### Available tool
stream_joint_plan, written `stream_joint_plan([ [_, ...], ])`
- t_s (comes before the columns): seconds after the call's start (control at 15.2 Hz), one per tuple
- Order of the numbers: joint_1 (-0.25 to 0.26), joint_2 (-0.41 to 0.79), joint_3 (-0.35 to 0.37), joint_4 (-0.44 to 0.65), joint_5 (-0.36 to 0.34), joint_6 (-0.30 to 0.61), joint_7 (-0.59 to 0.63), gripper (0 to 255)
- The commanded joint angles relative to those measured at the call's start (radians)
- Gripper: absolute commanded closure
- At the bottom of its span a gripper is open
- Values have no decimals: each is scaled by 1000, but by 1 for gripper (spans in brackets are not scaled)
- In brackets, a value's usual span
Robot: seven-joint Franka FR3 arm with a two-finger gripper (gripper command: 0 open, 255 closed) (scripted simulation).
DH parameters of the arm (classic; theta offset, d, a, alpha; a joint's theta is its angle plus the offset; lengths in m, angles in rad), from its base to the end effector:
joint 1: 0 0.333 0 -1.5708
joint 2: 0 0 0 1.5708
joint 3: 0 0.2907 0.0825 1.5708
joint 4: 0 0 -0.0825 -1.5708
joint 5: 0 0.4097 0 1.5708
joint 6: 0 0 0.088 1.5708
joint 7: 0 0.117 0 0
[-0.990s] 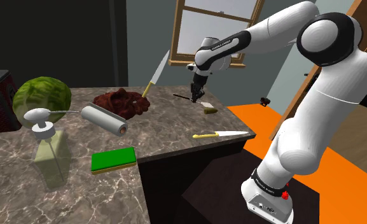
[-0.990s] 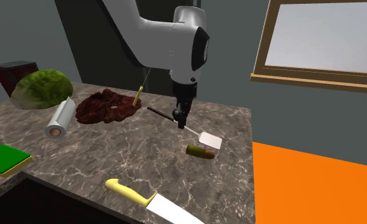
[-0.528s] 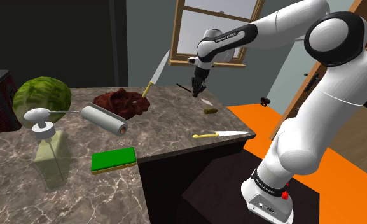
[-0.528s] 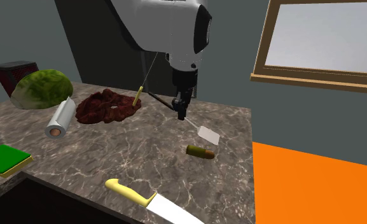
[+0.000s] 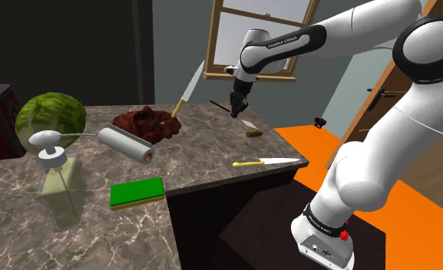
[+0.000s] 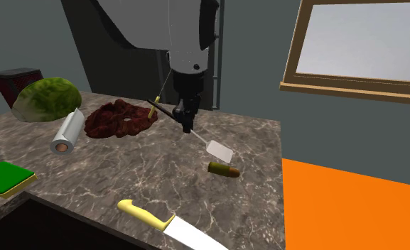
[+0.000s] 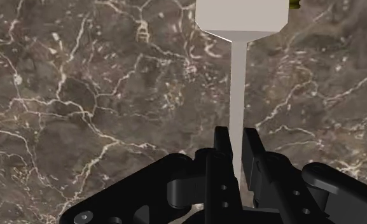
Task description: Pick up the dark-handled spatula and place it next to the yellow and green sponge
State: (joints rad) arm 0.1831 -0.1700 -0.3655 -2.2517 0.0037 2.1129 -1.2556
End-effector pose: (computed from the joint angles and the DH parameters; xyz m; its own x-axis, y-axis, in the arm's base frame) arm 0.5133 -0.0951 0.3851 0.4742 0.8779 0.0667 0.8799 -0.4752 -0.0007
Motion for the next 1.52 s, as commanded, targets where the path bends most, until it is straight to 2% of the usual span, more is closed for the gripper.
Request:
stream_joint_plan([
  [0.0, 18, -40, 33, -42, -11, 6, 60, 255],
  [0.73, 117, -197, 227, -208, 0, 23, 349, 255],
  [1.45, 241, -218, 433, -232, 71, 37, 630, 255],
])
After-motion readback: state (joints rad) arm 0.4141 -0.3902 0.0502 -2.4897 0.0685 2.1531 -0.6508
